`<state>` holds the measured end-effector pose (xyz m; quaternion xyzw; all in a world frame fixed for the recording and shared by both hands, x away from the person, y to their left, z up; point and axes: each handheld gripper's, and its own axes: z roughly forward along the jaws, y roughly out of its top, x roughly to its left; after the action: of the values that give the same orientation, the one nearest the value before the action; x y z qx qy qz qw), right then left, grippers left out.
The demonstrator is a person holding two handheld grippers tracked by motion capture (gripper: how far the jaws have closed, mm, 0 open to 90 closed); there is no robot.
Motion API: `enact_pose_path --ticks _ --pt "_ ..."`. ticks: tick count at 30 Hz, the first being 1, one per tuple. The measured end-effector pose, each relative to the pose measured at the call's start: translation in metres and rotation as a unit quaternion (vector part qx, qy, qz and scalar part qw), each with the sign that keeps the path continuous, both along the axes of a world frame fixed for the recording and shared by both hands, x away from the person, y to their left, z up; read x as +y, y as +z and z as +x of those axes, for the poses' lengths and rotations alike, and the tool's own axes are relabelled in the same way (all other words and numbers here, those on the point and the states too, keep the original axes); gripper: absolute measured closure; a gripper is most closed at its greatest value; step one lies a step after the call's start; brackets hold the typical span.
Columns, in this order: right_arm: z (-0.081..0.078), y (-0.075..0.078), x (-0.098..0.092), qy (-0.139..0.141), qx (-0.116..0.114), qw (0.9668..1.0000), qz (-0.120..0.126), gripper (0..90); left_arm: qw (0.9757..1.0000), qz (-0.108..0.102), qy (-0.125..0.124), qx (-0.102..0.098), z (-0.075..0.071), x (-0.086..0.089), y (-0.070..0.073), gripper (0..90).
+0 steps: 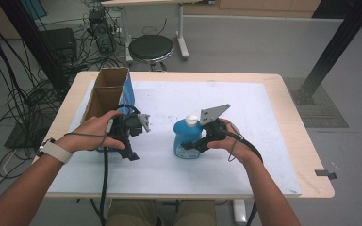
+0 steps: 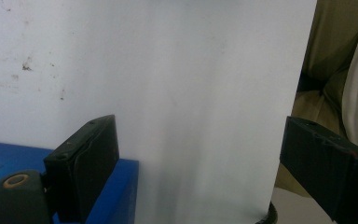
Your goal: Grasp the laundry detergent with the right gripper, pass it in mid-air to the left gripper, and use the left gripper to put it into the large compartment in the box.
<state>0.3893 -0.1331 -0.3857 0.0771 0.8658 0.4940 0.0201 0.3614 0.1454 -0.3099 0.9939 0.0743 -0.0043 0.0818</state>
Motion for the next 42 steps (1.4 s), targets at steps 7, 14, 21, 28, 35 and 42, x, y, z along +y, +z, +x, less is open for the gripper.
enact_pose_path --ticks 7,14,21,28,35,42 --pt "-0.0004 -0.0016 -0.0003 -0.001 0.000 1.0000 0.007 30.6 1.0000 -0.001 0.000 0.000 -0.0001 -0.0004 -0.0001 12.0" --pt "0.0003 -0.0024 0.0000 0.001 -0.001 0.9999 0.010 33.6 1.0000 0.002 -0.002 -0.001 0.0004 0.0006 0.0003 12.1" --pt "0.0003 -0.0033 0.0006 0.003 -0.001 0.9999 0.014 37.2 1.0000 0.001 0.000 0.001 0.0001 0.0002 -0.0002 12.1" --pt "-0.0001 -0.0049 0.0014 0.006 -0.001 0.9998 0.017 41.0 1.0000 -0.001 0.000 0.001 0.0006 -0.0001 -0.0008 12.1" --pt "0.0000 -0.0052 0.0010 0.008 -0.006 0.9998 0.016 41.8 1.0000 -0.001 0.000 0.001 0.0003 0.0000 -0.0010 12.1" --pt "-0.0005 -0.0066 0.0002 0.006 -0.004 0.9997 0.023 41.9 1.0000 -0.002 0.000 0.001 -0.0010 -0.0002 -0.0007 12.4"
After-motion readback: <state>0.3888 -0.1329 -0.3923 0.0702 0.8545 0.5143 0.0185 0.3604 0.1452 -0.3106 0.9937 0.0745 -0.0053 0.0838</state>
